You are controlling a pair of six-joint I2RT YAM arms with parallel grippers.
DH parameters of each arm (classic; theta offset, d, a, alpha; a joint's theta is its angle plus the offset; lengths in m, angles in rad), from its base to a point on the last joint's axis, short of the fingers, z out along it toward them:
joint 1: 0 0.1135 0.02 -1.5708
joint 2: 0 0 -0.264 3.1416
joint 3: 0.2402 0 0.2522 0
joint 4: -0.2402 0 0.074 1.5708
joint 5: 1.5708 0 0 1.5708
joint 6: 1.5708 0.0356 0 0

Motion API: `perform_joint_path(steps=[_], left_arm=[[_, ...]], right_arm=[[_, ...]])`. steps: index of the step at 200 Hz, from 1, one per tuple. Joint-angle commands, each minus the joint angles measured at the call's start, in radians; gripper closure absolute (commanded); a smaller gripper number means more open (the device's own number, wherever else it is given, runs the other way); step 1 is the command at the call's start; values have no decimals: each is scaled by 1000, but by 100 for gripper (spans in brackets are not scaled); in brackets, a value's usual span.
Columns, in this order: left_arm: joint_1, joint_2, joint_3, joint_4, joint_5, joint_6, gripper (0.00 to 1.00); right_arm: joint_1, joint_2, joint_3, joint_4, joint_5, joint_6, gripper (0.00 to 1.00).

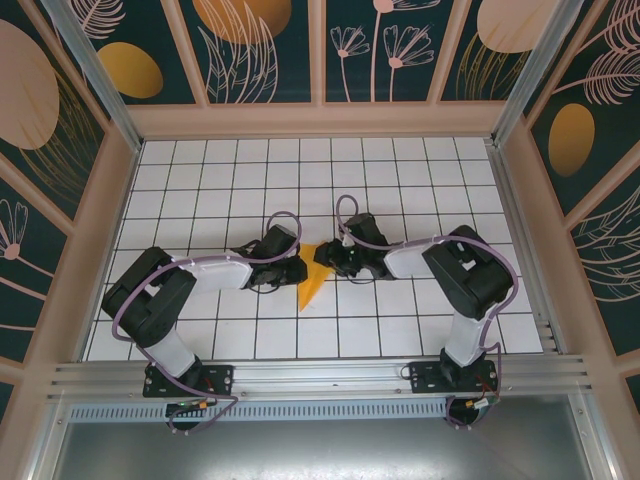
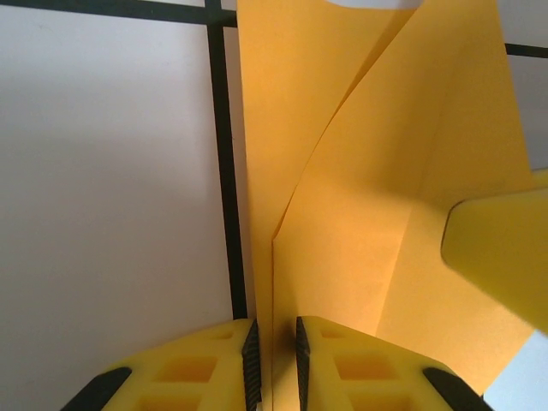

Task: Fold a paper plane with a square sheet of paper (pick it up from the middle)
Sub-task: Turn over the paper at the center of the table.

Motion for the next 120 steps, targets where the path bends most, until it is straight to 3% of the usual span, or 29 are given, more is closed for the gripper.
perform_joint_path(steps=[1, 40, 82, 120], left_arm=[[-14, 54, -32, 24, 50, -15, 77], [-14, 22, -31, 21, 48, -19, 76], [-14, -1, -39, 22, 41, -23, 76], [-15, -60, -58, 32, 20, -42, 76]], right_arm=[[14, -9, -17, 78, -18, 44, 63], [19, 31, 23, 68, 5, 54, 74], [21, 48, 43, 34, 15, 29, 76], [19, 39, 54, 24, 0, 3, 91]])
